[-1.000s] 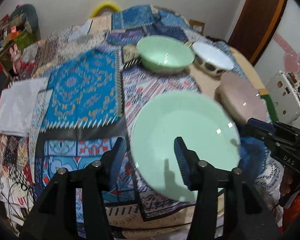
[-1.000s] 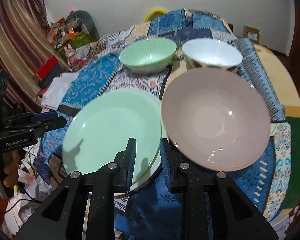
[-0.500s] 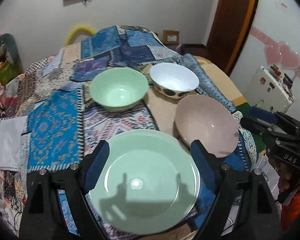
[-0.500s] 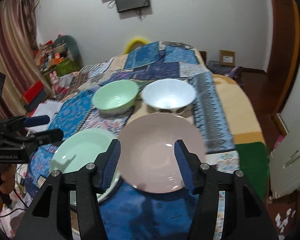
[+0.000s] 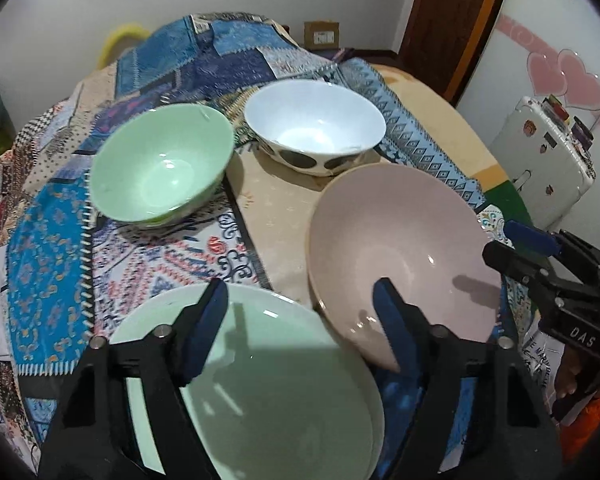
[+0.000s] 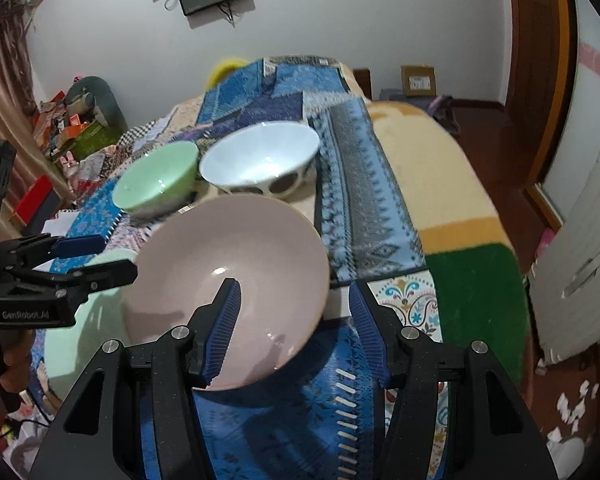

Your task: Organize plates and bowls

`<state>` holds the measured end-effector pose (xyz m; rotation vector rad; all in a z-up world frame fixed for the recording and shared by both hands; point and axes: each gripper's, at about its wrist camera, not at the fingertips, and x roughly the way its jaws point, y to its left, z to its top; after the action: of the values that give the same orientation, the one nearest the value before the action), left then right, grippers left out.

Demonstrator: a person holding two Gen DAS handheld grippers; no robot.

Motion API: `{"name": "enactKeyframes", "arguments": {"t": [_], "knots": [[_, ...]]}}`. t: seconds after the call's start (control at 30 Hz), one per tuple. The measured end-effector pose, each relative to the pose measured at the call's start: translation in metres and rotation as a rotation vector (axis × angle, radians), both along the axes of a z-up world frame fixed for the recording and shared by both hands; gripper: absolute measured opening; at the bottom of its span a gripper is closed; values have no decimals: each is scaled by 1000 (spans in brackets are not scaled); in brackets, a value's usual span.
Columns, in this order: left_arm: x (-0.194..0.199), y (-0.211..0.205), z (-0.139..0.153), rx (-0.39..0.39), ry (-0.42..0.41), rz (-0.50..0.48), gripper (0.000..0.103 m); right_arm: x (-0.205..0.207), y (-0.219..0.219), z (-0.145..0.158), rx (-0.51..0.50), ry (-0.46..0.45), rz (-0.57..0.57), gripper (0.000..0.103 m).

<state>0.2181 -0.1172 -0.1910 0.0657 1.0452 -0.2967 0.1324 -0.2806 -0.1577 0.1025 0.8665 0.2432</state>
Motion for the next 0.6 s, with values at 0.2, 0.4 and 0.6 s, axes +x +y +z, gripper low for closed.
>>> {"name": "enactKeyframes", "arguments": {"t": [0.2, 0.4, 0.6], "knots": [[14, -12, -17, -11, 48, -28, 51, 5, -3, -16, 36, 35, 5, 52], [21, -15, -28, -43, 87, -28, 31, 7, -7, -26, 91, 72, 15, 33], [22, -21, -34, -58, 103, -37, 19, 5, -5, -30, 115, 85, 17, 21]]}}
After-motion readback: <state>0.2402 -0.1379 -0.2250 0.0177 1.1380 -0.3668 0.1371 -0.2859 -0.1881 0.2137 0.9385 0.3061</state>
